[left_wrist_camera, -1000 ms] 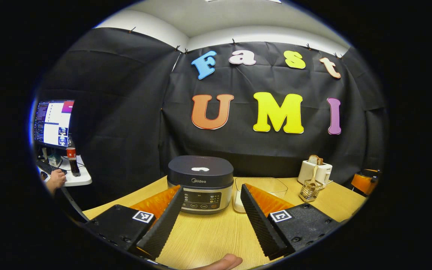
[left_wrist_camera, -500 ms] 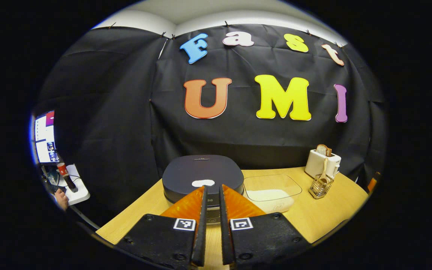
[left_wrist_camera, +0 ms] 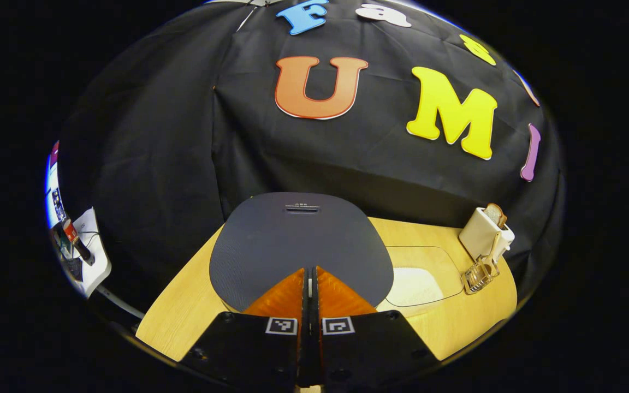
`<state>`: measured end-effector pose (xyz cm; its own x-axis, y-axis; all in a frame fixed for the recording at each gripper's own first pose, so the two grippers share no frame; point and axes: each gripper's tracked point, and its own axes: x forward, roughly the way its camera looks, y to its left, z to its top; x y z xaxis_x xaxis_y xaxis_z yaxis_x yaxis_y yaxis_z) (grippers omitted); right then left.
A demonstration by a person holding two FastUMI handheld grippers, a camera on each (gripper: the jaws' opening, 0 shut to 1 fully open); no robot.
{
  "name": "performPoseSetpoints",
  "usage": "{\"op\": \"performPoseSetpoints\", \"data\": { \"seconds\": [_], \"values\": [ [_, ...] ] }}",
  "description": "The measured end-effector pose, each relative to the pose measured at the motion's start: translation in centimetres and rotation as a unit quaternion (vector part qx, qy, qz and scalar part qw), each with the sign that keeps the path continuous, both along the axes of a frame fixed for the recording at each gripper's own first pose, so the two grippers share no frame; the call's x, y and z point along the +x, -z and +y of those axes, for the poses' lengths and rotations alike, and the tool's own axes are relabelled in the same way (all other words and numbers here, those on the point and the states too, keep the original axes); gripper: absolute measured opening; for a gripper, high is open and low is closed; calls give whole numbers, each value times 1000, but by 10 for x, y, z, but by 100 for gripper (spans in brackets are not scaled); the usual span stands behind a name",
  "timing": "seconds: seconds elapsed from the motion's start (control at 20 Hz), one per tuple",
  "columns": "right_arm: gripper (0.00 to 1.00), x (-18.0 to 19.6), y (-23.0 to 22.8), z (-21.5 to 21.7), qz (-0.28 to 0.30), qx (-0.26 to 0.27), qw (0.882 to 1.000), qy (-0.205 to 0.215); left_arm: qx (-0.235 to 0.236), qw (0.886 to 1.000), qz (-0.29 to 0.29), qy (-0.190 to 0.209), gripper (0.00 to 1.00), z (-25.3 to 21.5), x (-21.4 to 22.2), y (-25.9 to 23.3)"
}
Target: Close the left gripper, press the button to open the rice cooker; take a wooden spoon from the chopstick holder with the right hand, scoop a spoonful of rice and pour it into the rice cooker, then put the wooden spoon back into the chopstick holder.
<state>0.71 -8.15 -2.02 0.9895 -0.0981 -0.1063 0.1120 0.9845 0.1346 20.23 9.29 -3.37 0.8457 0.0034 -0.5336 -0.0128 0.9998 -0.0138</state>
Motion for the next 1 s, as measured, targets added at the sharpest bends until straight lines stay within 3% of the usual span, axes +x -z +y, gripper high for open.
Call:
{"op": "performPoseSetpoints", "data": {
  "seconds": [0.1,0.65,0.7,0.8,0.9,0.95,1.0],
  "values": [
    [96,0,-2,-1,-1,-5,1000,2,9,1000,0,4,3,1,0,0],
    [96,-1,1,5,-3,-18,1000,-3,27,999,22,-6,3,1,-4,1],
    [100,0,2,6,0,-16,1000,-5,26,999,27,-6,3,0,-4,3],
    [96,1,4,10,4,-12,1000,-8,26,999,38,-11,3,0,-9,5],
    [96,2,8,16,10,-13,1000,-14,27,999,26,-13,10,1,-6,2],
    [96,1,9,20,11,-16,1000,-18,29,999,25,-12,3,1,-3,4],
    [92,1,8,22,10,-21,1000,-20,29,999,8,-10,3,2,-2,-1]
  ]
}}
